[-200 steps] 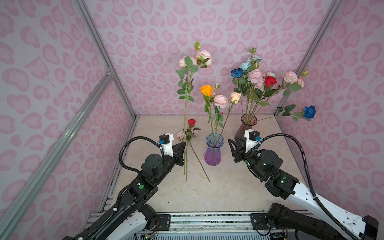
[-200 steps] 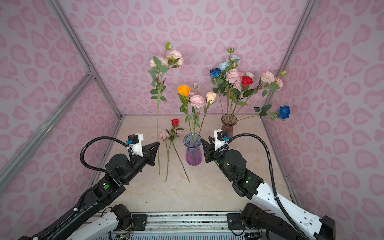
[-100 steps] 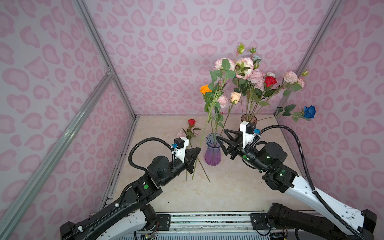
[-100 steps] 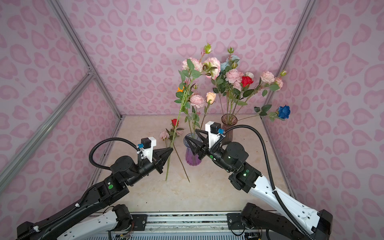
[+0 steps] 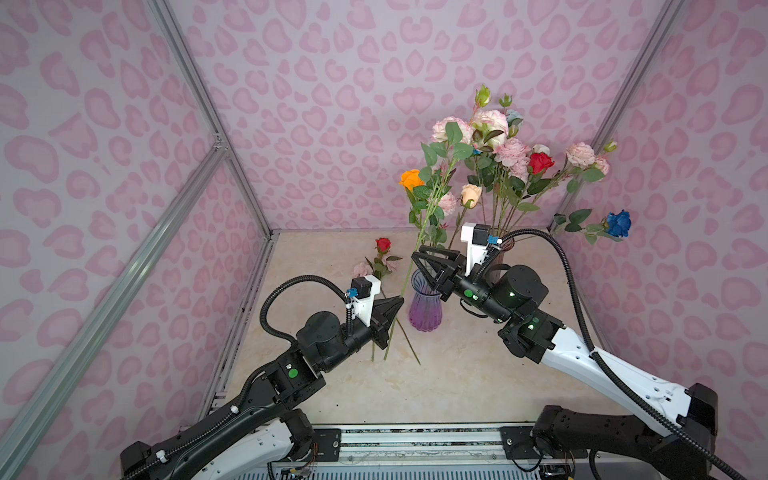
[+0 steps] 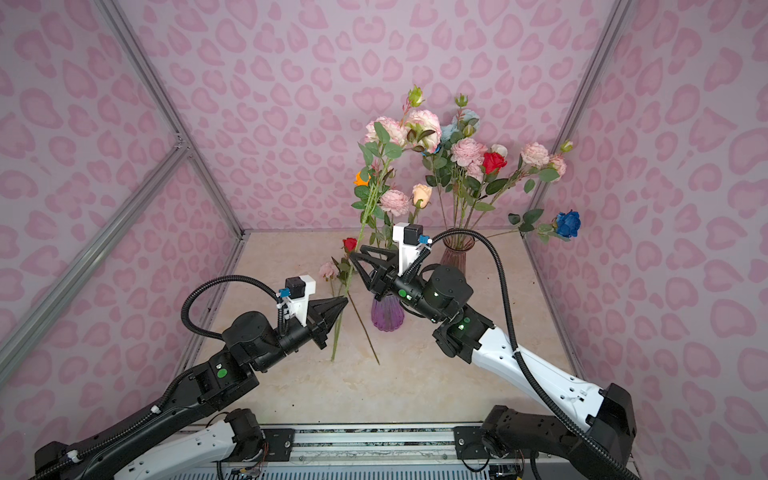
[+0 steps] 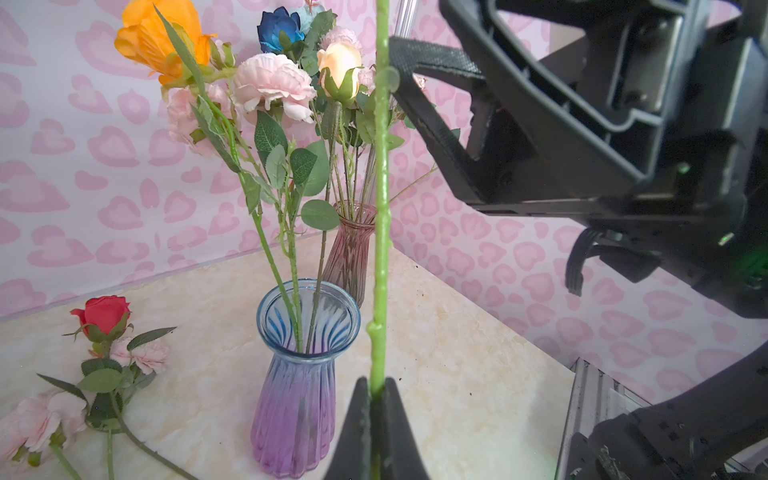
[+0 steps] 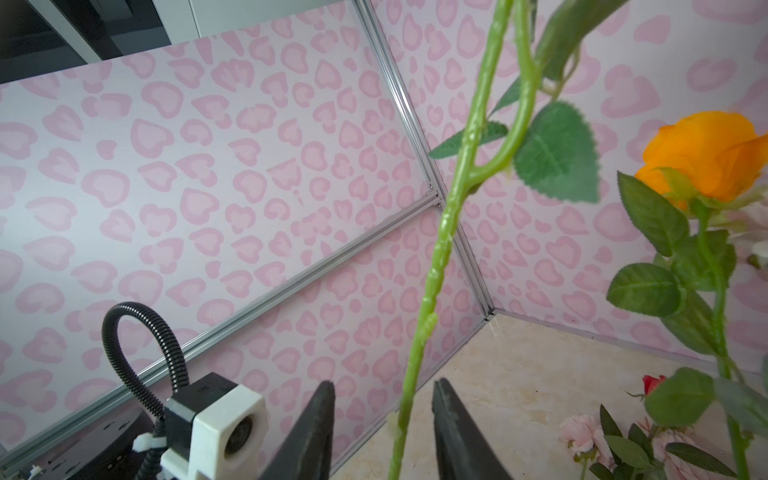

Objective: Arrange the flowers into the vase
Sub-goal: 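Close right gripper on the pink rose stem while left gripper opens and withdraws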

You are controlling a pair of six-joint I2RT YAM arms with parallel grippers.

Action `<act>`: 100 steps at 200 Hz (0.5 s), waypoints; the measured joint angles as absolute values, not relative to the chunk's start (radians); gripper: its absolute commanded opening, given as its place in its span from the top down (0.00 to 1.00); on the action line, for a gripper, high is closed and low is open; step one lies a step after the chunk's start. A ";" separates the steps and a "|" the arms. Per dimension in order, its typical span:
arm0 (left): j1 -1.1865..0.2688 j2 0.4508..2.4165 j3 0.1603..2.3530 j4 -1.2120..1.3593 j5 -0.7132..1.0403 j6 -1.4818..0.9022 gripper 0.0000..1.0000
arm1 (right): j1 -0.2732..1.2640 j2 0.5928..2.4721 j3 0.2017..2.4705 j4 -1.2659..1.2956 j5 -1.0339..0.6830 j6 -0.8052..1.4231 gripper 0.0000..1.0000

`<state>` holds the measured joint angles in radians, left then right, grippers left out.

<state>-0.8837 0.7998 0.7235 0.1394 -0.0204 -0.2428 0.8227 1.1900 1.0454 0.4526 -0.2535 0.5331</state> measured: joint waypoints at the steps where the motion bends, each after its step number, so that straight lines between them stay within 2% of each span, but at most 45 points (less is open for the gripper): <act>1: -0.884 0.800 0.723 0.139 -0.020 -0.243 0.97 | 0.823 1.191 1.046 0.453 -0.253 0.534 0.68; 13: -0.884 0.800 0.723 0.139 -0.016 -0.243 0.97 | 0.823 1.206 1.049 0.460 -0.240 0.546 0.77; 38: -0.884 0.795 0.723 0.132 -0.008 -0.243 0.97 | 0.823 1.240 1.077 0.462 -0.236 0.568 0.79; 72: -0.884 0.788 0.723 0.127 -0.008 -0.243 0.97 | 0.823 1.249 1.082 0.476 -0.239 0.592 0.93; 80: -0.884 0.788 0.722 0.127 -0.009 -0.243 0.87 | 0.823 1.247 1.081 0.480 -0.240 0.595 0.94; 90: -0.884 0.788 0.722 0.126 -0.010 -0.242 0.66 | 0.824 1.242 1.077 0.481 -0.240 0.595 0.95; 100: -0.884 0.788 0.722 0.125 -0.015 -0.244 0.55 | 0.823 1.237 1.073 0.480 -0.235 0.590 0.95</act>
<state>-0.8837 0.7876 0.7219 0.1249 -0.0151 -0.2436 0.8234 1.2373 1.0733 0.4805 -0.2352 0.5903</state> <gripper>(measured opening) 0.257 0.063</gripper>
